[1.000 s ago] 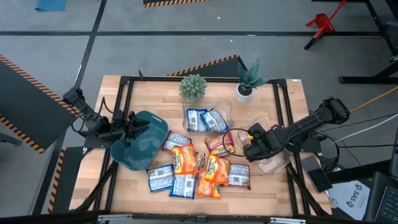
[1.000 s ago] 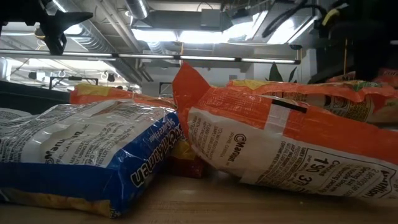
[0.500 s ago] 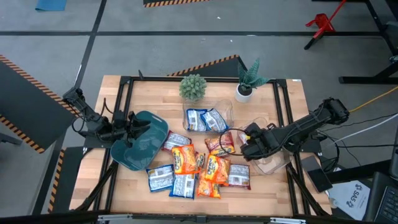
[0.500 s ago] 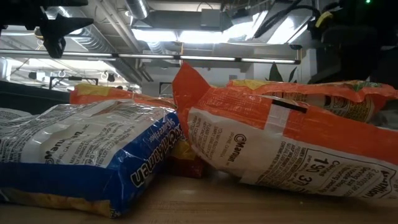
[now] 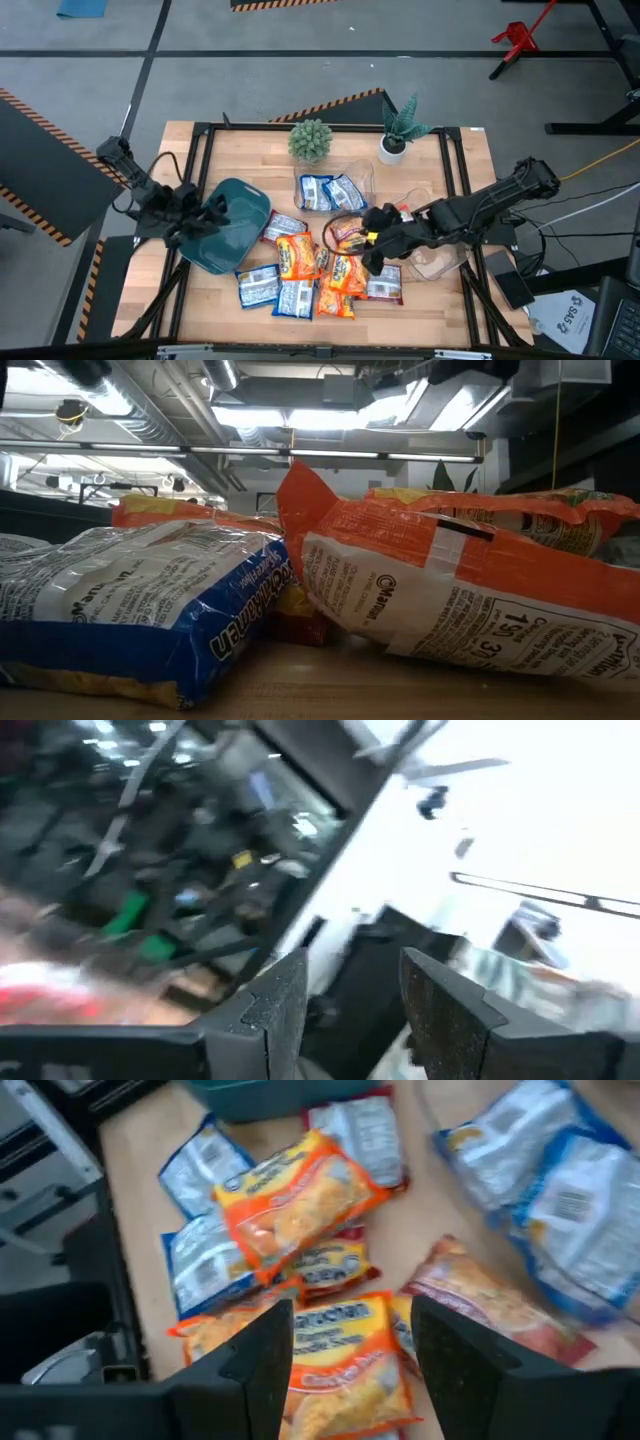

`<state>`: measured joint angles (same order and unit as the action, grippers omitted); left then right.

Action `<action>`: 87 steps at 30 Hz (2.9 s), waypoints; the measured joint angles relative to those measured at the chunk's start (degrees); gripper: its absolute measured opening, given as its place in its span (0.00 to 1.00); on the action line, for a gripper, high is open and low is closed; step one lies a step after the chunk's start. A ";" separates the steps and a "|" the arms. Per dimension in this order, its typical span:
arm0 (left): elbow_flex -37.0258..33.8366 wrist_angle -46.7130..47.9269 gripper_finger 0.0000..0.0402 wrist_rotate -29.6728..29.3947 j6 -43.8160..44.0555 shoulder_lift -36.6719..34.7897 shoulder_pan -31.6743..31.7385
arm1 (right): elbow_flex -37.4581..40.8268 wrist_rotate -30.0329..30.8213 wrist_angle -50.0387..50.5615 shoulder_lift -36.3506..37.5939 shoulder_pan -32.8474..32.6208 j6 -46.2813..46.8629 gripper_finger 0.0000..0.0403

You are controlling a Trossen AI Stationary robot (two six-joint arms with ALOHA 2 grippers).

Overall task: Sort Maruchan noodles
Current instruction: Put the right orange noodle pack into the right transparent bin

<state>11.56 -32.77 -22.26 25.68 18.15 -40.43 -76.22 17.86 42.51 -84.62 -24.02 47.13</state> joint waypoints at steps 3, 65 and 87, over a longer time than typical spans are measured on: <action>6.63 0.97 0.38 2.36 -3.23 7.12 -0.07 | 0.08 -2.14 -1.37 -2.12 -0.96 -1.77 0.47; 36.10 40.56 0.38 -14.50 -10.84 27.32 -3.84 | -30.26 4.14 25.91 -40.50 -12.71 -5.08 0.47; 36.10 40.98 0.38 -12.55 -10.78 27.32 -3.84 | -30.19 3.64 26.38 -41.83 -12.73 -3.69 0.68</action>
<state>47.66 8.21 -34.81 14.90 45.47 -44.27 -106.41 21.50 68.89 -126.45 -36.75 43.44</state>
